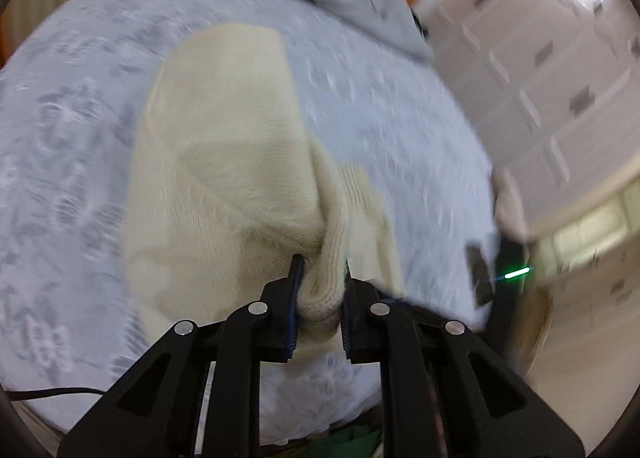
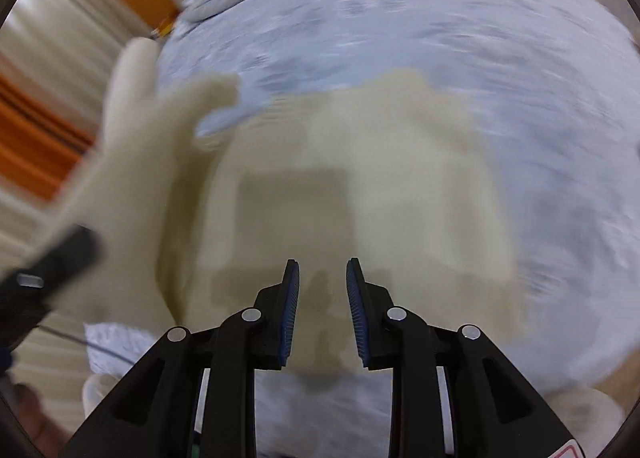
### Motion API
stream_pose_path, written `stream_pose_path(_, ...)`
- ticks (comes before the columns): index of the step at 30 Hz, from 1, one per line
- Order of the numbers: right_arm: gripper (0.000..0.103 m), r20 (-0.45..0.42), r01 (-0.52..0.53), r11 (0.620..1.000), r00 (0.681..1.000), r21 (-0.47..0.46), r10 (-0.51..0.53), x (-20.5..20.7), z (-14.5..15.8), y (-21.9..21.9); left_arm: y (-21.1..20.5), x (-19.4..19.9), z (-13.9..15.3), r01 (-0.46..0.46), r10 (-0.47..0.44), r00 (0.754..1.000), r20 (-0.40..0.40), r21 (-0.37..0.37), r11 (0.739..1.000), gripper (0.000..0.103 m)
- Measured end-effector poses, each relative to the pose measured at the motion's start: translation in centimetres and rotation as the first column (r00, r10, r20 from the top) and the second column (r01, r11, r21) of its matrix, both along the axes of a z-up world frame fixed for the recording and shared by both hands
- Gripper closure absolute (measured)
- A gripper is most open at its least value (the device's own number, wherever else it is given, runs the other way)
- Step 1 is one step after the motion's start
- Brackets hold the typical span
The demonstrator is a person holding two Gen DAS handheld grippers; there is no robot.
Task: Fold small clothes
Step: 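Grasp the cardigan's folded edge with the right tool and lift it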
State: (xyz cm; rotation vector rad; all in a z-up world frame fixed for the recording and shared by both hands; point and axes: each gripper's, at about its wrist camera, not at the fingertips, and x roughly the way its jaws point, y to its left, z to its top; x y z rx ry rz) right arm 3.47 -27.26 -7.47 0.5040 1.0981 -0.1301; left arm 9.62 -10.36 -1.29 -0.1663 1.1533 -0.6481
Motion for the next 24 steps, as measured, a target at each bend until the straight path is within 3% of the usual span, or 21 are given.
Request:
stream_pose_path(4, 0.069, 0.0, 0.048, 0.998, 0.999, 0.038, -0.048, -3.4, 0.3, -3.3, -2.4, -1.6, -6.1, 0.044, -0.032, 0.996, -0.082, 0.147, 0.988, 0.082)
stream_pose_path(5, 0.061, 0.008, 0.046, 0.997, 0.999, 0.065, -0.046, -3.6, 0.5, -3.5, -2.1, -2.4, -6.4, 0.019, -0.01, 0.998, -0.062, 0.149, 0.989, 0.08)
stream_pose_path(6, 0.052, 0.021, 0.037, 0.996, 0.999, 0.087, -0.039, -3.6, 0.7, -3.5, -1.6, -3.3, -5.9, 0.005, 0.0, 0.999, -0.034, 0.137, 0.99, 0.076)
stream_pose_path(8, 0.038, 0.048, 0.009, 0.993, 0.999, 0.118, -0.015, -3.3, 1.2, -2.8, -0.4, -4.5, -4.2, 0.011, -0.012, 1.0, 0.013, 0.088, 0.996, 0.048)
stream_pose_path(11, 0.036, 0.049, -0.032, 0.984, 0.999, 0.176, 0.023, -1.2, 1.0, -1.2, 1.3, -6.1, -1.8, -0.007, -0.005, 0.995, 0.102, 0.115, 0.993, 0.034)
stream_pose_path(14, 0.035, 0.022, -0.069, 0.974, 0.998, 0.216, 0.066, 0.7, 0.3, 1.1, 3.4, -6.3, -1.2, -0.045, 0.022, 0.993, 0.118, 0.195, 0.98, 0.033)
stream_pose_path(19, 0.032, -0.065, -0.145, 0.963, 0.984, 0.227, 0.163, 3.9, -2.0, 6.0, 9.1, -6.5, -1.9, -0.151, 0.143, 0.988, 0.05, 0.209, 0.966, 0.033)
stream_pose_path(20, 0.033, -0.094, -0.144, 0.969, 0.982, 0.2, 0.166, 4.3, -2.7, 6.9, 9.8, -6.5, -2.1, -0.164, 0.158, 0.986, 0.046, 0.213, 0.963, 0.033)
stream_pose_path(21, 0.05, -0.106, -0.152, 0.973, 0.979, 0.175, 0.172, 4.6, -2.9, 7.6, 10.5, -6.6, -2.3, -0.181, 0.178, 0.983, 0.037, 0.221, 0.958, 0.033)
stream_pose_path(22, 0.058, -0.104, -0.16, 0.976, 0.979, 0.15, 0.177, 4.8, -2.9, 8.0, 11.2, -6.9, -2.4, -0.19, 0.188, 0.982, 0.032, 0.22, 0.957, 0.033)
stream_pose_path(23, 0.08, -0.098, -0.171, 0.981, 0.979, 0.093, 0.18, 5.1, -2.3, 8.6, 11.6, -7.0, -2.4, -0.198, 0.197, 0.98, 0.027, 0.222, 0.955, 0.031)
stream_pose_path(24, 0.082, -0.08, -0.182, 0.981, 0.979, 0.073, 0.188, 5.2, -1.4, 8.9, 12.2, -7.4, -2.2, -0.208, 0.208, 0.978, 0.025, 0.223, 0.952, 0.03)
